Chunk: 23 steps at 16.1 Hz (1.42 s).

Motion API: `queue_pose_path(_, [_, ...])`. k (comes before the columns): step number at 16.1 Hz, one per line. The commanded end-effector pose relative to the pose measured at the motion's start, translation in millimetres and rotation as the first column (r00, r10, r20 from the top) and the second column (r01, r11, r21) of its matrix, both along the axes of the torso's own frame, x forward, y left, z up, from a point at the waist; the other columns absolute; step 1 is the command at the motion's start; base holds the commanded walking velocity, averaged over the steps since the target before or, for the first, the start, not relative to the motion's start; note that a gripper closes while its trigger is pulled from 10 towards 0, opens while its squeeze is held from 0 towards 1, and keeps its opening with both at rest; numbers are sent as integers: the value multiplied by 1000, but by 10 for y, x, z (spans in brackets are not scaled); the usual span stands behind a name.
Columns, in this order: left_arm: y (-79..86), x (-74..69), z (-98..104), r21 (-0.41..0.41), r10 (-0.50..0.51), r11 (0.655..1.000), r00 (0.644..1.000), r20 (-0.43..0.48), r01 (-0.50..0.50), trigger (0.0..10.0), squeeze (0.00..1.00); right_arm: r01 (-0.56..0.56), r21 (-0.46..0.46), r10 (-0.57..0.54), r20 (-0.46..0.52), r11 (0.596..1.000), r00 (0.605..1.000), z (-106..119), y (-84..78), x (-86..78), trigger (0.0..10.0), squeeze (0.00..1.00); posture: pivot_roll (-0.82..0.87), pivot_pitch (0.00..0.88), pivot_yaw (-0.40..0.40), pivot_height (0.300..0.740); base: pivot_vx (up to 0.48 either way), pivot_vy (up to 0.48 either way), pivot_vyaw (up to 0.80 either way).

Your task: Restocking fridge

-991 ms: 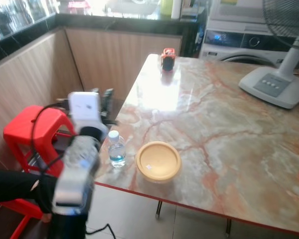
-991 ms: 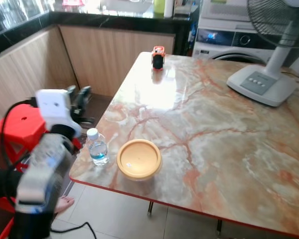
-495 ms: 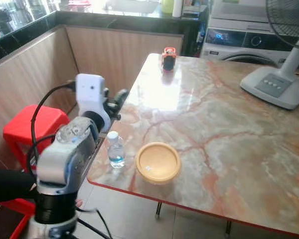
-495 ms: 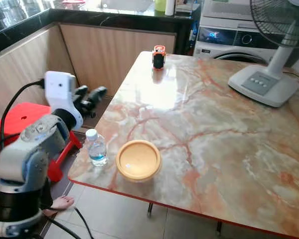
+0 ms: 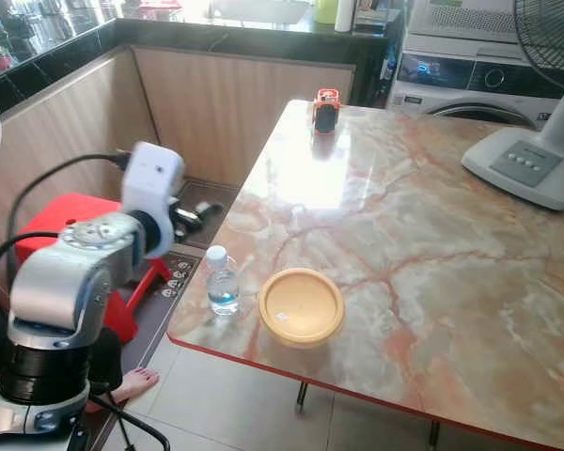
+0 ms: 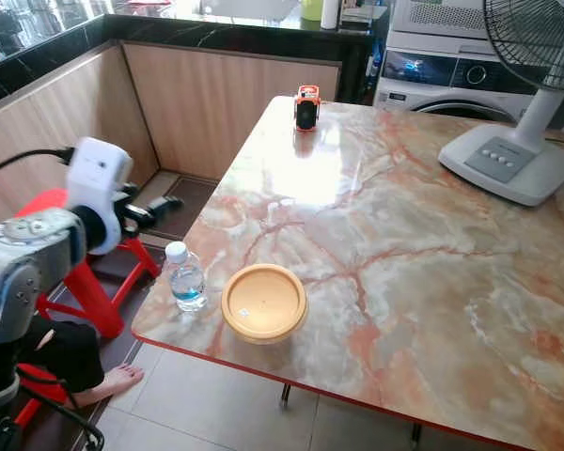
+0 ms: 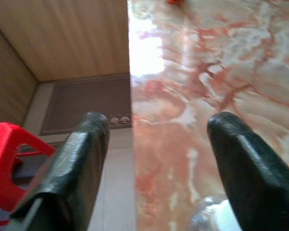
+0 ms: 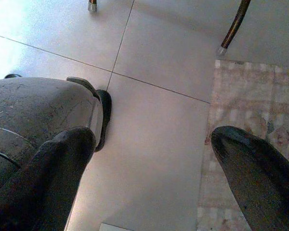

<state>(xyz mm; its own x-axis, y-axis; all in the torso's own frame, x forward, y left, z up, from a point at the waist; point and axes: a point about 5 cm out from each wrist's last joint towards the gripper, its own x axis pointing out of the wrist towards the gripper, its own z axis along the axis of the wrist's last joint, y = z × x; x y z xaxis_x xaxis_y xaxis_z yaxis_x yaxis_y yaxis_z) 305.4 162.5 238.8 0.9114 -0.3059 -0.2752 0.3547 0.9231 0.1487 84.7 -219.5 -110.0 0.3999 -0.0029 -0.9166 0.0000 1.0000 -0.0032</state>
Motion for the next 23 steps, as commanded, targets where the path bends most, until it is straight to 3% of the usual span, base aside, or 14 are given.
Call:
queue_pose_path(1, [-61,-13,67,2,-47,999,999,14,47,10000,1000,10,6,-10,-7,1000,1000,-7,12,-19,10000,0,-14,0,-14,740,0,0,0])
queue_pose_path(5, [-95,49,146,-46,-63,997,998,27,65,10000,1000,17,3,-17,-7,1000,1000,-8,11,-23,10000,0,-22,0,-8,740,0,0,0])
queue_pose_path(10, [-220,87,-13,-52,-170,984,984,-46,168,10000,1000,-4,0,4,-8,1000,1000,-8,10,-30,10000,0,-29,0,-1,740,0,0,0])
queue_pose_path(11, [-254,91,-33,-52,-182,982,982,-50,180,10000,0,-10,-2,10,-10,1000,1000,-9,10,-33,10000,0,-33,0,-2,740,0,0,0])
queue_pose_path(13, [-319,121,-66,-79,-193,979,979,-61,188,10000,0,-28,-5,28,-14,1000,1000,-10,12,-37,10000,0,-40,0,0,740,0,0,0])
queue_pose_path(16, [-433,63,-109,-83,-292,955,951,-103,285,10000,0,-30,-5,30,-15,1000,999,-11,14,-42,10000,0,-36,0,3,740,0,0,0])
queue_pose_path(23, [-442,-9,-28,-28,-295,955,949,-112,294,10000,0,-26,-2,26,-16,1000,1000,-16,31,-49,10000,0,-24,0,20,740,0,0,0])
